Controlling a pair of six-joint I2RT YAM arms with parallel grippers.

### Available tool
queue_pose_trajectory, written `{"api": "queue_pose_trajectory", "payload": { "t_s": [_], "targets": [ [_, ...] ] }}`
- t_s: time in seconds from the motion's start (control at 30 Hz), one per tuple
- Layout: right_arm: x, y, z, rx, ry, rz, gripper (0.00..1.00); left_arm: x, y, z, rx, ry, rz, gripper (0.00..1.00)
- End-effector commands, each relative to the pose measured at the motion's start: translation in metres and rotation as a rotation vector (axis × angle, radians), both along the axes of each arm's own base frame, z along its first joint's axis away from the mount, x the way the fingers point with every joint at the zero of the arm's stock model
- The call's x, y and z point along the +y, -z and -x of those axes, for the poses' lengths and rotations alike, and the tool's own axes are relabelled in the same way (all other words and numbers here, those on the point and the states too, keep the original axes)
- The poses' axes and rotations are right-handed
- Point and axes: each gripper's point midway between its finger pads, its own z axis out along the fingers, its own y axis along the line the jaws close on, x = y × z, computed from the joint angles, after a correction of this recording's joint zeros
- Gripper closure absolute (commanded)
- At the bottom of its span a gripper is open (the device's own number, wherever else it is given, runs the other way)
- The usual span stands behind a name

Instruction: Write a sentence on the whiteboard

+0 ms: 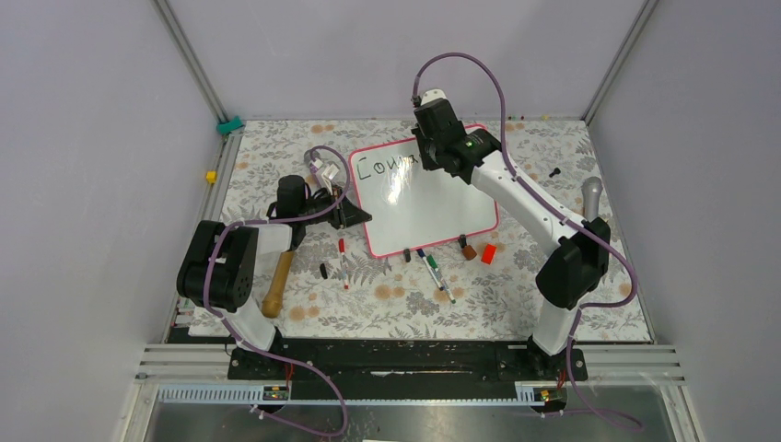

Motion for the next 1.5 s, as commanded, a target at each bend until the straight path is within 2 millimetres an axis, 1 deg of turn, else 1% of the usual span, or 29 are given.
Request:
{"api": "queue_pose_trajectory", "payload": {
  "t_s": [0.0, 0.27, 0.43, 0.73, 1.2, 1.47],
  "targets": [
    [0.007, -0.012, -0.006, -0.02, -0.021, -0.041, 1.0, 0.01, 0.02, -0.01, -0.009, -0.056, -0.065, 1.0],
    [0.011, -0.013, -0.005, -0.018, -0.042, -0.059, 1.0, 0.01, 0.02, -0.01, -0.009, -0.056, -0.066, 1.0],
    [0.009, -0.013, -0.004, -0.021, -0.036, -0.054, 1.0, 0.01, 0.02, -0.01, -0.009, -0.056, -0.067, 1.0],
    [-0.007, -0.013, -0.006, -0.032, 0.024, -0.009, 1.0, 0.01, 0.02, -0.01, -0.008, -0.056, -0.066, 1.0],
    [-0.016, 0.001, 0.004, 0.001, 0.028, 0.008, 1.0, 0.011, 0.02, -0.01, -0.01, -0.057, -0.065, 1.0],
    [-0.014, 0.012, 0.013, 0.039, 0.007, -0.002, 1.0, 0.01, 0.019, -0.01, -0.01, -0.054, -0.06, 1.0]
  ]
}}
